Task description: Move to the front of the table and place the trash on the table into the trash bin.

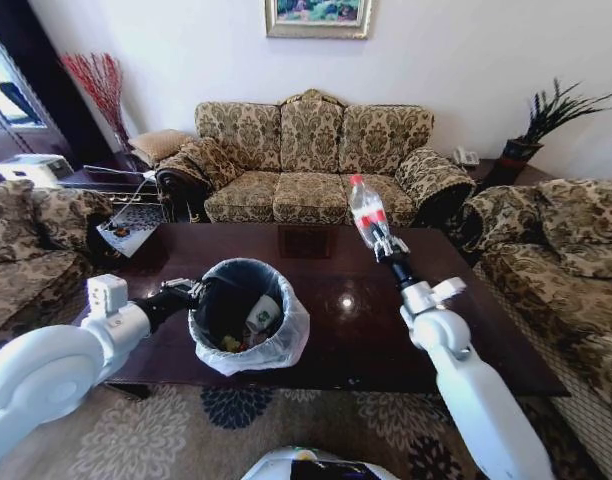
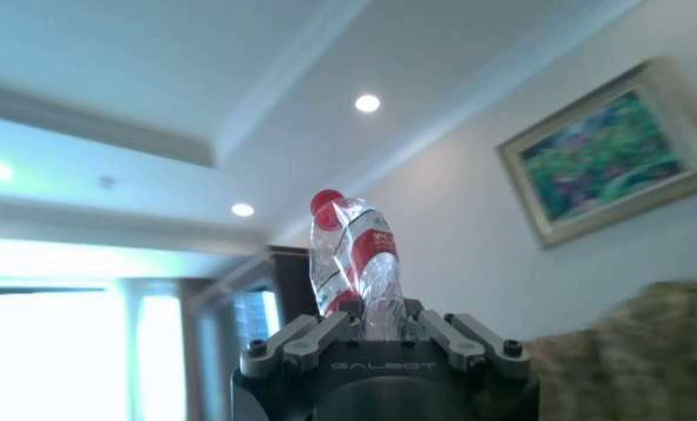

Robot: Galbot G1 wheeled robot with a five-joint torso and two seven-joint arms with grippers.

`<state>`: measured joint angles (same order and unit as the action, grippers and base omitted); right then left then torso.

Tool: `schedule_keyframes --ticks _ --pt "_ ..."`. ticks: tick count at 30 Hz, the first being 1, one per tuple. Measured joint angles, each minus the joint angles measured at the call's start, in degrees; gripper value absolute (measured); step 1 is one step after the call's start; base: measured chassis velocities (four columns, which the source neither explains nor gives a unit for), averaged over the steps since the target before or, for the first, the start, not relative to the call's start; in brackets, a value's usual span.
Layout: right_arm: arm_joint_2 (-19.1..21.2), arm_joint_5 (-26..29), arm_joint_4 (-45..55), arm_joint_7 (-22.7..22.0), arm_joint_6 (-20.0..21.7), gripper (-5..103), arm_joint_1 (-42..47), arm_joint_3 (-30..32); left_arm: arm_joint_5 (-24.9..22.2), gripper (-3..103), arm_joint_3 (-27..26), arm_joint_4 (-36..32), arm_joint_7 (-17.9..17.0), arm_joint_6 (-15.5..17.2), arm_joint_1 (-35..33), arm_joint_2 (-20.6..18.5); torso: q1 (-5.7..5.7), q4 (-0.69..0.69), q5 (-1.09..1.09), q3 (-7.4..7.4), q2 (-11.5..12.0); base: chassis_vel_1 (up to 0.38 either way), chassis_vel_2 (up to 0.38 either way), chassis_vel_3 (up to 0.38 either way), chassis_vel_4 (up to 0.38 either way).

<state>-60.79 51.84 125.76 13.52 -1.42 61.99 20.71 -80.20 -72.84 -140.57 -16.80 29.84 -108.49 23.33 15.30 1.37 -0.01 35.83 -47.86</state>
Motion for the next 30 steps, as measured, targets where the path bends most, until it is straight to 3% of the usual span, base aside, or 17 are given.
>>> schedule_keyframes --ticks 3,6,10,20,27,30 --pt "2.0 4.9 8.0 4.9 1.8 12 2.2 -3.1 -1.5 4 0.4 0.7 -0.7 0.5 0.8 -2.0 0.0 -0.03 0.02 0.0 0.0 0.0 0.0 0.0 0.0" --pt "3.0 5.1 11.2 8.6 2.6 12 3.5 -6.3 -2.6 4 1.3 0.9 -0.9 0.6 1.9 -3.3 0.0 -0.02 0.01 0.0 0.0 0.0 0.0 0.0 0.0" --pt "4.0 3.5 12.1 10.2 2.6 12 4.5 -11.1 -3.8 4 1.8 0.9 -1.3 0.6 2.8 -4.1 0.0 -0.02 0.01 0.0 0.0 0.0 0.0 0.0 0.0" --pt "2.2 -6.6 4.4 7.7 0.0 12 1.4 -23.3 -4.5 4 1.9 -1.0 -1.3 0.7 2.8 -3.0 0.0 0.01 0.01 0.0 0.0 0.0 0.0 0.0 0.0" --pt "1.6 -9.7 1.4 6.3 0.0 8 0.5 -24.4 -4.4 4 1.1 -2.4 -1.1 0.8 2.3 -2.5 0.0 -0.03 0.02 0.01 0.0 0.0 0.0 0.0 0.0" --pt "1.2 -10.2 1.2 6.0 0.4 18 0.5 -24.7 -4.3 4 1.1 -2.6 -1.0 0.8 2.4 -2.6 0.0 -0.02 0.02 0.01 0.0 0.0 0.0 0.0 0.0"
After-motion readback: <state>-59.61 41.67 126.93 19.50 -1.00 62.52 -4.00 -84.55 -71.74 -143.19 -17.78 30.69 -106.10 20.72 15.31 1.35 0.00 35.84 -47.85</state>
